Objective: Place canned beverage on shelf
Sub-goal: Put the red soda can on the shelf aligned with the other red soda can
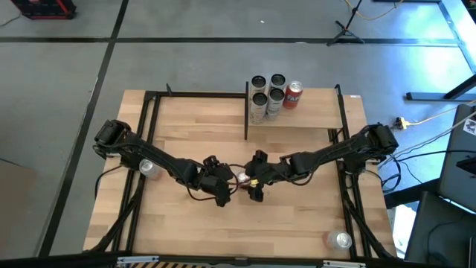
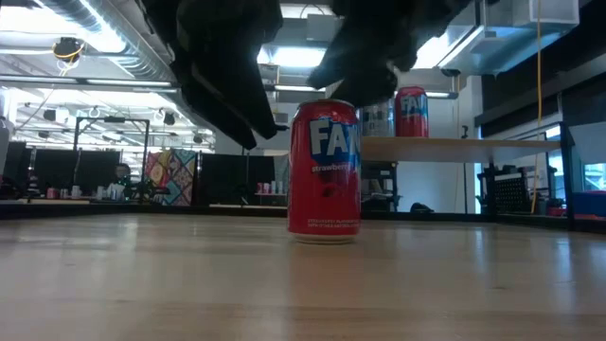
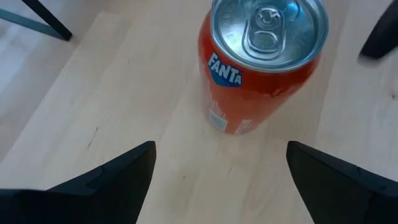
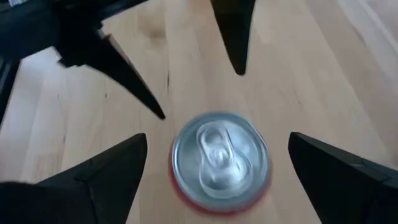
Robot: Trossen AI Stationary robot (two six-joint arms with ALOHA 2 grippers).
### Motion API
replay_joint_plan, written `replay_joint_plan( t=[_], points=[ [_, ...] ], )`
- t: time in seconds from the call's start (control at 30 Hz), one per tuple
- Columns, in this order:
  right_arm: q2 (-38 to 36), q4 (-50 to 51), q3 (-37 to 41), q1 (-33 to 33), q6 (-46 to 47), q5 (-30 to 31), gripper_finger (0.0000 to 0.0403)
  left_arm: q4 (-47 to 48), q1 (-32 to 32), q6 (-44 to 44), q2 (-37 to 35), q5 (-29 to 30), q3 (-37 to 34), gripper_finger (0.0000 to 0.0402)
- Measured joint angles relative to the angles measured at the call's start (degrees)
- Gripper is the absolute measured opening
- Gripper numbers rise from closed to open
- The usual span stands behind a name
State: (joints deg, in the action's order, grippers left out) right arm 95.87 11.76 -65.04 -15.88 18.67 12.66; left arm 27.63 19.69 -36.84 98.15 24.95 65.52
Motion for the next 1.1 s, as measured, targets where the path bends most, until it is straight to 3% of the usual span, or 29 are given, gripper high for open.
replay_joint_plan(
  t=[0.2,0.43,0.7,0.8,1.1],
  points=[
    [3.78,-0.12,0.01,0.92,-0.98,-3.32,0.0379,0.43,0.37,-0.11,0.0,-0.26,0.0,0.0352],
    [4.68,-0.55,0.07,0.92,-1.0,-2.98,0.0374,0.49,0.54,-0.13,0.02,-0.42,0.0,0.0352],
    [5.21,-1.22,-0.04,0.92,-2.22,-1.15,0.0273,0.78,0.55,-0.11,-0.02,-1.6,0.1,0.0352],
    [4.67,-1.18,0.01,0.85,-2.2,-1.27,0.0272,3.57,0.94,-0.13,-0.65,-2.91,1.64,0.0352],
    [-8.69,8.08,0.11,0.81,3.66,-1.27,0.0272,16.22,3.94,-1.0,-6.82,-0.5,9.67,0.0352]
  ],
)
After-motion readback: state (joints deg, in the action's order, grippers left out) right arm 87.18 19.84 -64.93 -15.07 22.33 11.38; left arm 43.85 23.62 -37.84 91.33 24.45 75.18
